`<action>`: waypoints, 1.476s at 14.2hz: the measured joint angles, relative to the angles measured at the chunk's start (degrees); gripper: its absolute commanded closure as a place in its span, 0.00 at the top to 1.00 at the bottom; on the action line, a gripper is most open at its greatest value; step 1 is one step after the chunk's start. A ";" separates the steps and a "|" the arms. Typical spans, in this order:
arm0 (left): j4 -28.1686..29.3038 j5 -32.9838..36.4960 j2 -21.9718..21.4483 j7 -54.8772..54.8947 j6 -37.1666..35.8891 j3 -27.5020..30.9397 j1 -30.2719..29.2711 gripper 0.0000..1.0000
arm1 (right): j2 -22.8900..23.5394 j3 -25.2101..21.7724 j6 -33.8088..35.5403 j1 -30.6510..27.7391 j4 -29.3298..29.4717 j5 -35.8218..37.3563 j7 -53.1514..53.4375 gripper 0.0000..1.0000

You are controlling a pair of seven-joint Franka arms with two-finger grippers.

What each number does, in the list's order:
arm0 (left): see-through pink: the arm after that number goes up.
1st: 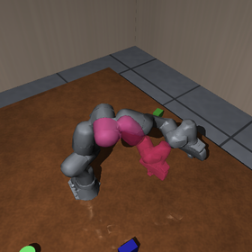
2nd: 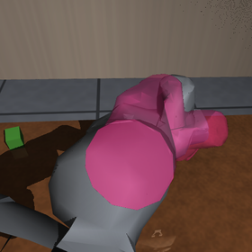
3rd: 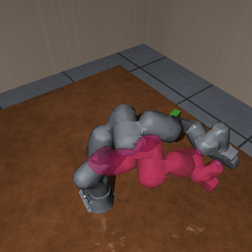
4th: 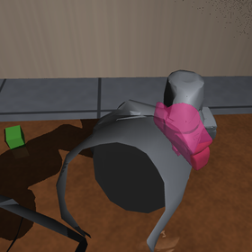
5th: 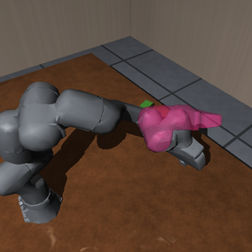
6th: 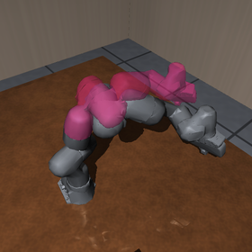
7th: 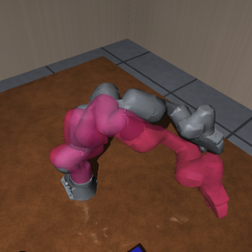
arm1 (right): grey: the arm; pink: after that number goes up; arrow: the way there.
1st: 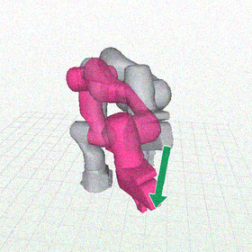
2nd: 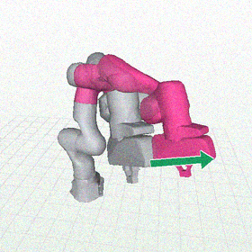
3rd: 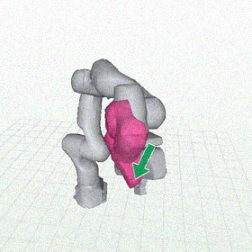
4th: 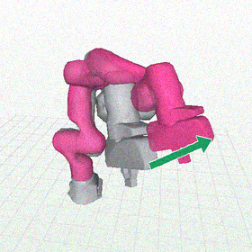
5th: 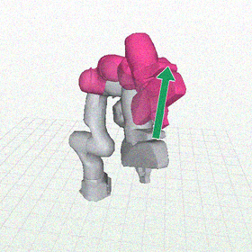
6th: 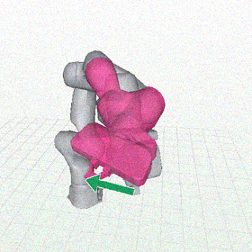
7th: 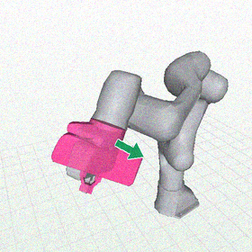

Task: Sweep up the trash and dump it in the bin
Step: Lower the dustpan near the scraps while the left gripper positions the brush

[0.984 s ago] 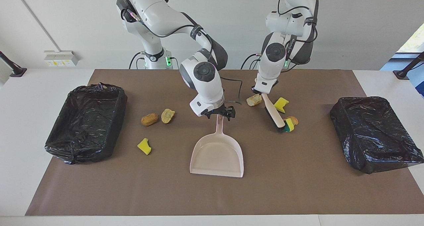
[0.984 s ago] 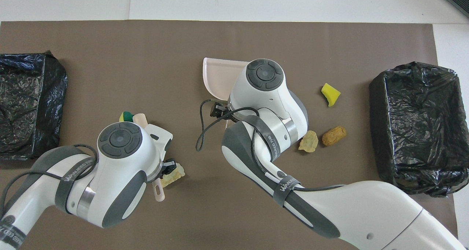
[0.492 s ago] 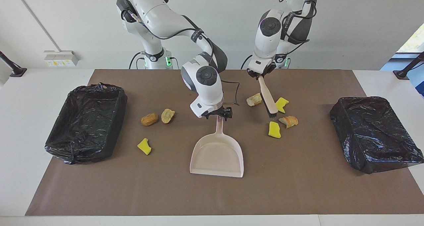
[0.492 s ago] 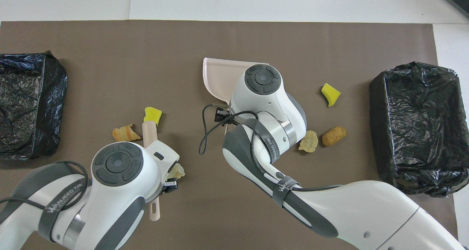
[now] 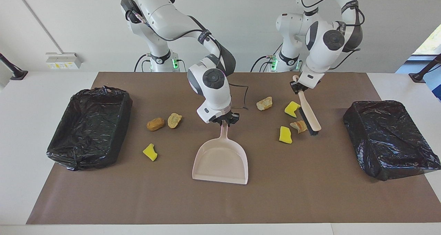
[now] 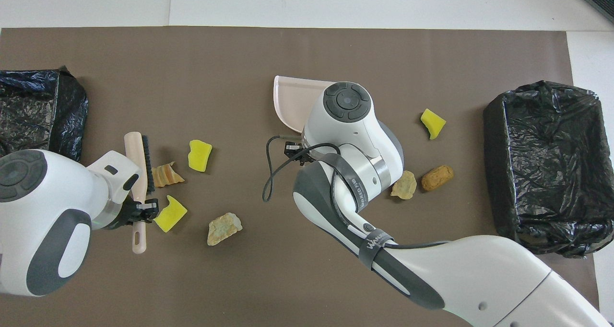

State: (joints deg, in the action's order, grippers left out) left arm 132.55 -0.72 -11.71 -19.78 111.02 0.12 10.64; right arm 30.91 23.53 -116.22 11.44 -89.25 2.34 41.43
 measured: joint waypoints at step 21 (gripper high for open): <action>7.65 -0.26 0.21 -18.73 7.54 -1.77 14.54 0.00 | -35.08 -0.37 4.51 -4.30 -36.33 -1.27 -75.23 0.00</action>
State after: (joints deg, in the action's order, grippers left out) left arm 140.19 -0.98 -11.50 -38.52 118.56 -1.64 25.18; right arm -4.18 23.16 -111.71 7.14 -125.58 1.07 -33.80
